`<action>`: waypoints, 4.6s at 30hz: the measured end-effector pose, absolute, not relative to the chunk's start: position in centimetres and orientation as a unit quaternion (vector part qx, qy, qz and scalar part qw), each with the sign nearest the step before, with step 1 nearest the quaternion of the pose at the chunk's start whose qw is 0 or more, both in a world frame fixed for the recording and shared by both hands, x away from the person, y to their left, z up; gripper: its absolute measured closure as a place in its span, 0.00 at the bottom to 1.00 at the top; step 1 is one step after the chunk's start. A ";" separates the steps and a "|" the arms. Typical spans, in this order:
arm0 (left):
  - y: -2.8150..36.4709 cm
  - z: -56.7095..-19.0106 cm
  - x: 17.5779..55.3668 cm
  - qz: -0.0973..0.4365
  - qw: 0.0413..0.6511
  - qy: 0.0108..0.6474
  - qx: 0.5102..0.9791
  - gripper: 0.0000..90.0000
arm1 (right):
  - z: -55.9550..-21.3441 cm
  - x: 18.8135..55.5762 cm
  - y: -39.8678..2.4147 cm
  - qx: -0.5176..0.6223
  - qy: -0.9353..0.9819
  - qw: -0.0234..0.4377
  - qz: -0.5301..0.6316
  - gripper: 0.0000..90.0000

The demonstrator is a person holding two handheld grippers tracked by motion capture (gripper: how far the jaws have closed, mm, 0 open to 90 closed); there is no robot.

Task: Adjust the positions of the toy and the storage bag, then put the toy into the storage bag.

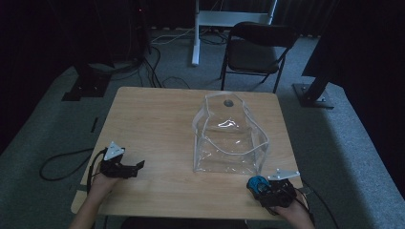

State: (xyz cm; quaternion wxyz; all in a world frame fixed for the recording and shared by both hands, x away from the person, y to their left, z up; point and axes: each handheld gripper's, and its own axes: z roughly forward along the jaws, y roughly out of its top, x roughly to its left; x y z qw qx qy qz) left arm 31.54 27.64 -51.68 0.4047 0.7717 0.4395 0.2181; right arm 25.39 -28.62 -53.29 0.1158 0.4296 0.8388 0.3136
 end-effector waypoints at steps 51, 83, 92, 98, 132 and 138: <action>32.9 -55.7 30.3 0.236 0.292 0.564 0.735 0.01 | -54.2 25.6 -28.0 0.439 0.862 0.119 0.225 0.14; 32.3 -55.7 30.4 0.231 0.296 0.553 0.744 0.01 | -53.2 25.9 -27.7 0.481 0.847 0.097 0.204 0.29; 32.3 -55.7 30.4 0.231 0.296 0.552 0.744 0.01 | -51.4 25.2 -29.3 0.498 0.821 0.093 0.262 0.29; 32.3 -55.7 30.4 0.231 0.296 0.552 0.745 0.01 | -49.7 24.7 -29.9 0.499 0.808 0.105 0.294 0.29; 32.3 -55.7 30.5 0.231 0.298 0.549 0.746 0.01 | -38.2 24.6 -30.4 0.425 0.785 0.176 0.415 0.29; 32.3 -55.7 30.5 0.231 0.298 0.549 0.746 0.01 | -36.2 25.3 -30.3 0.414 0.783 0.188 0.425 0.29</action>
